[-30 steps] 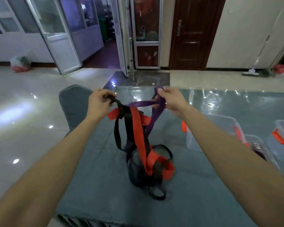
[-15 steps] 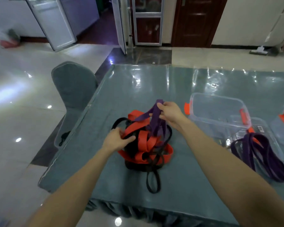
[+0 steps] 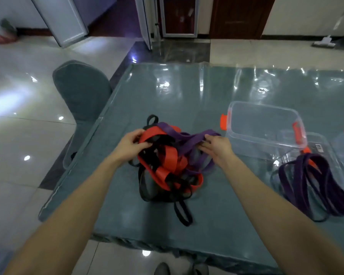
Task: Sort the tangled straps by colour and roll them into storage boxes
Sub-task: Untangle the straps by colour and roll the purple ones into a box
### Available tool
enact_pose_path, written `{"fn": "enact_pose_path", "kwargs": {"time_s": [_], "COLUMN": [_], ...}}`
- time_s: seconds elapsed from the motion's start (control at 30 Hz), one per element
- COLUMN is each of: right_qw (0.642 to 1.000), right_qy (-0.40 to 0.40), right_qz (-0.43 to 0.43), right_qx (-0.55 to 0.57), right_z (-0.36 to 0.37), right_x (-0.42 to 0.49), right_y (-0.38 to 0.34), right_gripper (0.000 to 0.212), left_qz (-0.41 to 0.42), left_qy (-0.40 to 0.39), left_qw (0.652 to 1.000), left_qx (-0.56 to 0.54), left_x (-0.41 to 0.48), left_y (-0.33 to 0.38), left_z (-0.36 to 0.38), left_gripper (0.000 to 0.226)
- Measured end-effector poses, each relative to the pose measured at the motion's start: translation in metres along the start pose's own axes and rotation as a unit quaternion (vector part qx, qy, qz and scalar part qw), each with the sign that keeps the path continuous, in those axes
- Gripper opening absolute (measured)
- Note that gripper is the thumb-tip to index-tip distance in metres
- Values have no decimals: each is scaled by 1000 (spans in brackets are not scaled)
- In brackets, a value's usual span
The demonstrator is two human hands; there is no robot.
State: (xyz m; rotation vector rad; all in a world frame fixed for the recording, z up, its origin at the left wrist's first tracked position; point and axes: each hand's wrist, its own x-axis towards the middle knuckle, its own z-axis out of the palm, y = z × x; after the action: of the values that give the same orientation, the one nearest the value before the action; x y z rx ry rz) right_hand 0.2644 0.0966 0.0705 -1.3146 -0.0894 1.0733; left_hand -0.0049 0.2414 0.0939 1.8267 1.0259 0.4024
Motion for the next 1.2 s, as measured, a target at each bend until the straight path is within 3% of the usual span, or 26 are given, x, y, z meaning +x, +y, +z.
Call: {"fn": "enact_pose_path", "kwargs": {"time_s": [0.07,0.17,0.33,0.6,0.67,0.8,0.87,0.9,0.97,1.03,1.1,1.13,1.2], "right_qw": [999,997,992,992,990,987,988,989,991,988,964,925,822], "right_qy": [-8,-21,-31,7,11,18,17,22,28,37,58,83,136], "right_qz": [-20,-33,-63,39,41,34,45,62,102,150,128,72,-68], "right_qx": [41,71,105,117,136,156,144,132,85,-11,-226,-365,-548], "right_z": [13,23,36,32,31,29,25,22,10,-3,-18,-22,-18], "right_x": [4,7,3,-4,-9,-8,-7,-7,-8,-9,-9,-7,-6], "right_y": [-18,-33,-42,15,26,37,44,50,66,79,87,89,88], "right_gripper": [13,14,10,10,5,11,13,14,16,18,24,32,42], "left_qz": [44,63,90,85,72,55,43,38,32,31,33,5,-98], "left_qy": [41,122,106,98,82,72,58,40,-19,-51,-89,-140,-255], "left_qw": [998,971,959,942,927,930,964,987,998,966,905,879,838], "left_qx": [-24,-194,-247,-309,-358,-356,-254,-151,49,251,414,456,472], "left_x": [5,8,9,0,-1,7,18,23,33,38,35,29,17], "left_y": [27,68,105,109,105,97,89,82,59,29,-9,-28,-62], "left_z": [-31,-63,-97,-90,-95,-107,-109,-112,-122,-123,-112,-103,-88], "left_gripper": [26,27,31,36,38,38,46,49,52,56,57,61,97]}}
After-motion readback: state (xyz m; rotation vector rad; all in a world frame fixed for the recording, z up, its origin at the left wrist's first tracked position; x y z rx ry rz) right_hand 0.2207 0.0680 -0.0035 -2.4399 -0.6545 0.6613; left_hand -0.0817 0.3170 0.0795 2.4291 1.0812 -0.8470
